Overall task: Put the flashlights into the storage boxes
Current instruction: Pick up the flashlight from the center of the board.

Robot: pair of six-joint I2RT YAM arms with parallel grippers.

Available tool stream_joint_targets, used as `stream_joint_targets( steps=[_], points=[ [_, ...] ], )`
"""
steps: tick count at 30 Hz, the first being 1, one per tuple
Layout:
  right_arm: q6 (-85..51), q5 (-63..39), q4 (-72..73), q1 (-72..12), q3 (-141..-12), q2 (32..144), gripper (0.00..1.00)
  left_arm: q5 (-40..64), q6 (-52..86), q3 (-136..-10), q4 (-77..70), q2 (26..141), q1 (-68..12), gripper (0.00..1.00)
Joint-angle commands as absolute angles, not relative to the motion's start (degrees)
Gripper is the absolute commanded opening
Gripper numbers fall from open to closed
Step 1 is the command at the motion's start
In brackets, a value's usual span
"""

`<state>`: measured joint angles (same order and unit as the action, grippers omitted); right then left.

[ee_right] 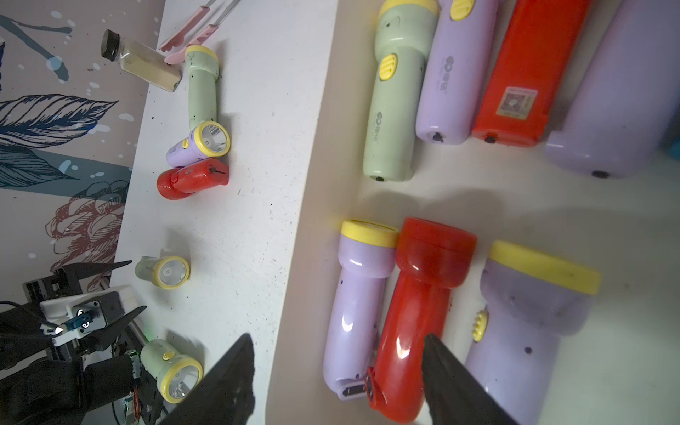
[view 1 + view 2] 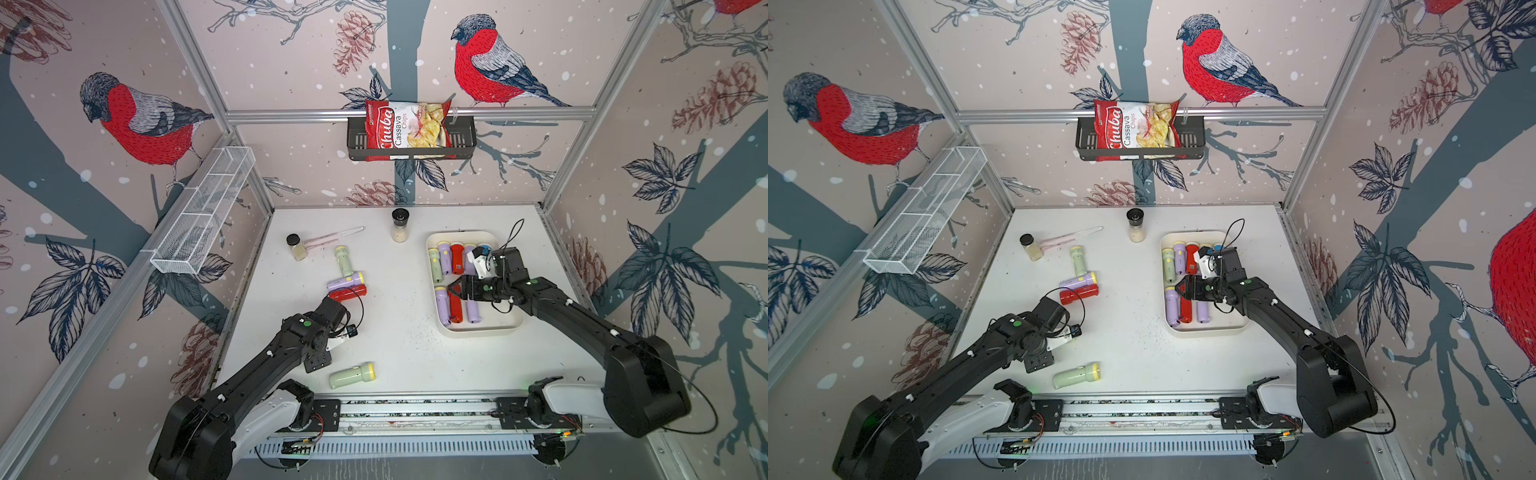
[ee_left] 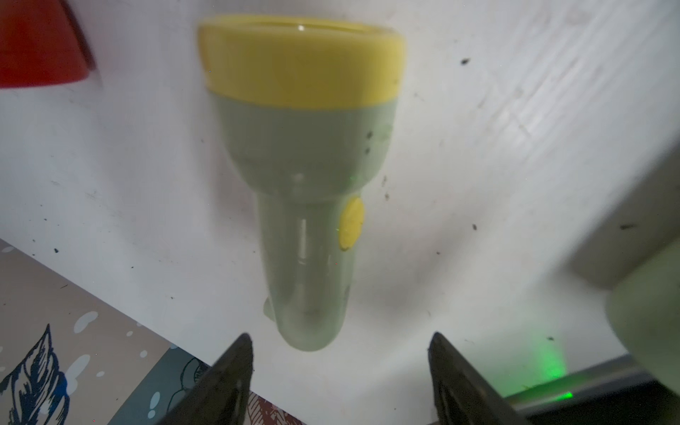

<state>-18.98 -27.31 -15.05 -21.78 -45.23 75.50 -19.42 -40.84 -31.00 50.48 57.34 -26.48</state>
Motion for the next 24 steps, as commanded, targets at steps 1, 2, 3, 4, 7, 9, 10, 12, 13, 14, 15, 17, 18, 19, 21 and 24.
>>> stream_joint_targets(
  steps=[1, 2, 3, 4, 7, 9, 10, 12, 13, 14, 15, 17, 18, 19, 21, 24],
  points=[
    [-17.1, -28.7, -13.4, -22.0, -45.8, 75.8, 0.71, -19.9, -41.5, -31.4, 47.6, 58.0, -25.7, 0.75],
    [-16.9, -28.7, -13.2, -21.9, -45.8, 75.8, 0.71, -19.6, -41.5, -31.7, 47.9, 58.3, -25.6, 0.75],
    [-16.6, -29.0, -12.9, -21.8, -45.6, 75.8, 0.72, -19.1, -41.5, -31.9, 48.1, 58.6, -25.3, 0.75],
    [-16.4, -29.3, -12.4, -21.9, -45.4, 76.0, 0.72, -18.6, -41.6, -31.9, 48.1, 58.9, -25.1, 0.74],
    [-15.9, -30.3, -12.0, -21.6, -45.4, 77.2, 0.71, -16.4, -42.4, -31.2, 46.7, 59.0, -24.8, 0.71],
    [-15.4, -30.9, -11.9, -21.6, -45.6, 77.8, 0.71, -15.0, -42.9, -30.5, 45.4, 59.1, -24.4, 0.69],
    [-15.2, -31.2, -11.8, -21.5, -45.7, 78.0, 0.71, -14.6, -43.0, -30.3, 45.4, 59.5, -24.3, 0.68],
    [-14.9, -32.0, -11.5, -21.2, -45.7, 78.1, 0.71, -14.6, -42.7, -30.4, 45.6, 60.6, -24.2, 0.67],
    [-14.8, -32.4, -11.2, -20.9, -45.7, 78.2, 0.71, -14.6, -42.2, -30.8, 46.0, 61.3, -24.0, 0.66],
    [-14.7, -32.9, -11.0, -20.8, -45.8, 78.3, 0.71, -14.4, -42.0, -31.3, 46.4, 61.9, -23.9, 0.66],
    [-14.7, -33.5, -10.8, -20.5, -45.8, 78.4, 0.71, -14.3, -42.1, -31.6, 46.5, 62.4, -23.5, 0.64],
    [-14.7, -34.0, -10.2, -20.2, -45.8, 78.6, 0.71, -13.9, -42.7, -31.5, 45.6, 62.8, -22.5, 0.62],
    [-14.7, -34.3, -10.0, -20.1, -45.7, 78.6, 0.71, -13.7, -42.9, -31.2, 45.2, 63.0, -22.3, 0.62],
    [-14.7, -34.5, -9.7, -19.9, -45.6, 78.7, 0.71, -13.6, -43.1, -30.8, 44.8, 63.4, -22.2, 0.61],
    [-14.7, -34.8, -9.0, -19.5, -44.9, 78.9, 0.71, -13.8, -43.2, -30.1, 44.2, 63.8, -22.1, 0.6],
    [-14.5, -35.5, -8.5, -18.7, -44.2, 79.3, 0.71, -13.0, -43.6, -29.3, 42.9, 64.0, -21.8, 0.54]
  ],
)
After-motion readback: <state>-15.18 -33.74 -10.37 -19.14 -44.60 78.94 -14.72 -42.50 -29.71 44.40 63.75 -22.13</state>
